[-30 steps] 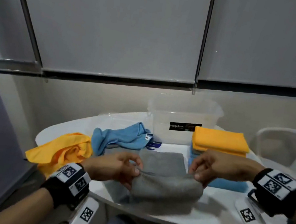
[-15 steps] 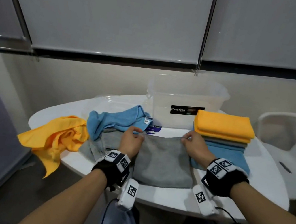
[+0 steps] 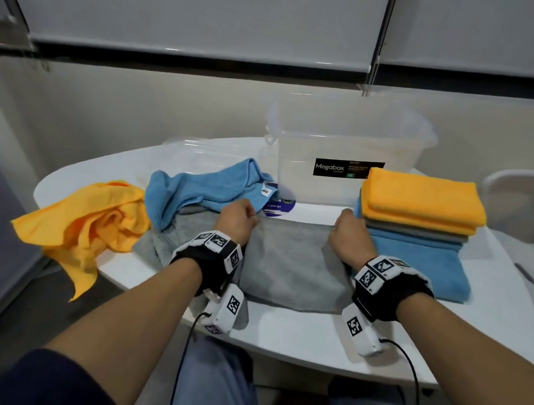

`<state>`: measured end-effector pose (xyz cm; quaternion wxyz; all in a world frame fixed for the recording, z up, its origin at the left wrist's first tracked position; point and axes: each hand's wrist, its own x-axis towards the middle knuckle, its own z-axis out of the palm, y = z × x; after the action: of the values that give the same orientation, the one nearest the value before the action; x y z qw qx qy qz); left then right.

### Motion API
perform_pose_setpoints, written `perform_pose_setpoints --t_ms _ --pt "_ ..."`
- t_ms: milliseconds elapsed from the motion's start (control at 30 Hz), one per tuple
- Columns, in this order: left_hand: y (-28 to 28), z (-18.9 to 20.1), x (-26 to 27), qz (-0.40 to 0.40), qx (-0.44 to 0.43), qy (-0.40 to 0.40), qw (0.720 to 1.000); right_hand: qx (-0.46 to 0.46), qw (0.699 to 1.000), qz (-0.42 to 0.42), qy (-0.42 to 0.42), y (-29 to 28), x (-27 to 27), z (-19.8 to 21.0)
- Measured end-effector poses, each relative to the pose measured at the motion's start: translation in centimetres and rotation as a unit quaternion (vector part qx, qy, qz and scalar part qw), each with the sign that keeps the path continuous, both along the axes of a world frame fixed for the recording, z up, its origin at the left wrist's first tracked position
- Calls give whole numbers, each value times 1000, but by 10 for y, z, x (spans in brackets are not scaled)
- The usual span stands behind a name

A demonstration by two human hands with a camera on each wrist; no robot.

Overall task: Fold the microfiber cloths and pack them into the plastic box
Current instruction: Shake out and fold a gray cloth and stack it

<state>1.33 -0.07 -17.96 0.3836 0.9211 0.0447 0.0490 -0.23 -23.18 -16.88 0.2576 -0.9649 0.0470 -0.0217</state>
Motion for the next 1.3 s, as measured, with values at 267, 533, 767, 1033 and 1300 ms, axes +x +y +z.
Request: perform_pose_setpoints --t_ms 267,533,767,1033,1300 --pt "-4 -2 10 -25 103 24 994 -72 997 24 12 9 3 -8" --pt "-5 17 12 -79 141 73 984 -126 986 76 84 5 12 11" --pt "-8 25 9 -123 137 104 977 -166 975 121 81 2 15 13" --pt "0 37 1 -139 71 102 982 -133 977 145 82 1 9 25" --pt "12 39 -16 -126 55 44 990 -158 972 176 -1 -4 -16 55"
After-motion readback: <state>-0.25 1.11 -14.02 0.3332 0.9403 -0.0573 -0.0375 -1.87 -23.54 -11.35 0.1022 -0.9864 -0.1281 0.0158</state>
